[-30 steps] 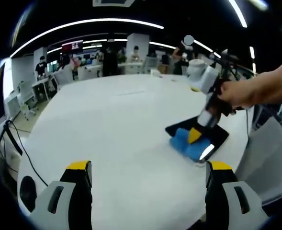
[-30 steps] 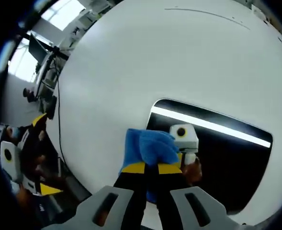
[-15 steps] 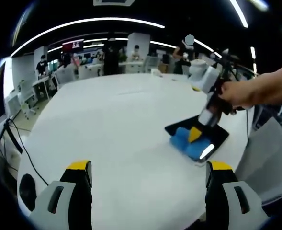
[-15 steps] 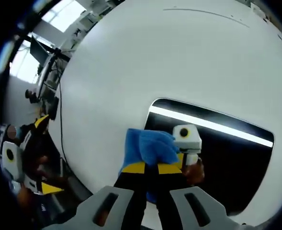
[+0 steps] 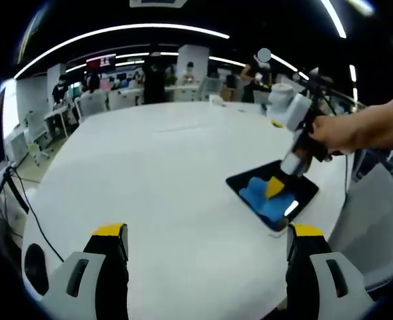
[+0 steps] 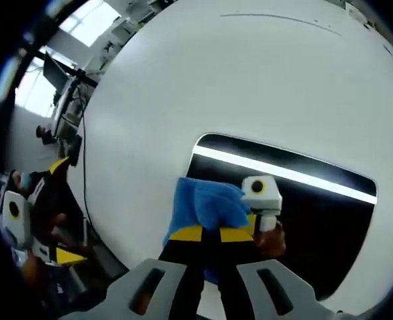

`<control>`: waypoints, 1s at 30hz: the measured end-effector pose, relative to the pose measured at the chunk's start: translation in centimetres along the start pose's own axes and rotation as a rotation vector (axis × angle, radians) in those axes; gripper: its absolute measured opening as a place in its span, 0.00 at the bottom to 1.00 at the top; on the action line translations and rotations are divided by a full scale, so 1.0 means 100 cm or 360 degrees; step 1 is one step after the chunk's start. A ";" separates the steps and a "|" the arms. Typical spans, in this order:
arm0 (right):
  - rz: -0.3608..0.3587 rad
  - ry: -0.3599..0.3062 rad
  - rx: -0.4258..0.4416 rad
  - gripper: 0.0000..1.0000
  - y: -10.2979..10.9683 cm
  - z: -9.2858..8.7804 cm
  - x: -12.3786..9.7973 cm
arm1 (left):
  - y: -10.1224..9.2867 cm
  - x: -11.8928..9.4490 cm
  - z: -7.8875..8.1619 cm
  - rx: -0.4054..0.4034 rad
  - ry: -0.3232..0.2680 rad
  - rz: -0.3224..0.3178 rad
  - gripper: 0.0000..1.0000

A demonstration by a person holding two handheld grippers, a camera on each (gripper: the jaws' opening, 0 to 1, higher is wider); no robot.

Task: Wipe the mirror surface with the cleaning cloth until all visible marks leave the cleaned area.

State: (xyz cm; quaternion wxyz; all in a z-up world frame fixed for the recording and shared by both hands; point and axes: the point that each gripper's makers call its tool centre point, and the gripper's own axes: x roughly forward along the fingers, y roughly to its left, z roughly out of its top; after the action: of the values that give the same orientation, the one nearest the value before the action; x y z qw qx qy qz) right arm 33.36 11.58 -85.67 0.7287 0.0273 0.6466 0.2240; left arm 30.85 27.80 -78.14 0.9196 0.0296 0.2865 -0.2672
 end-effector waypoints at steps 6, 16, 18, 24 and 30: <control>0.0007 -0.0008 0.0007 0.01 -0.007 -0.001 -0.002 | -0.001 0.003 0.002 0.0007 0.0003 -0.0007 1.00; -0.0002 -0.0023 0.0020 0.01 -0.021 -0.007 -0.009 | -0.002 0.004 0.004 0.0008 -0.0002 -0.0003 1.00; -0.0004 -0.0023 0.0022 0.01 -0.023 -0.007 -0.010 | -0.003 0.004 0.004 -0.0001 -0.0004 -0.0008 1.00; -0.0015 -0.0029 0.0024 0.01 -0.033 -0.009 -0.014 | -0.004 0.003 0.004 0.0005 -0.0004 -0.0008 1.00; -0.0014 -0.0038 0.0029 0.01 -0.044 -0.012 -0.018 | -0.005 0.002 0.003 0.0007 -0.0002 -0.0005 1.00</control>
State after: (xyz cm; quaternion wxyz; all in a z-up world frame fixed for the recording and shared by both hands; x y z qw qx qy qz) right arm 33.38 6.62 -85.64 0.7372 0.0337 0.6399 0.2146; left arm 30.92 27.23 -77.93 0.9193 0.0309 0.2854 -0.2692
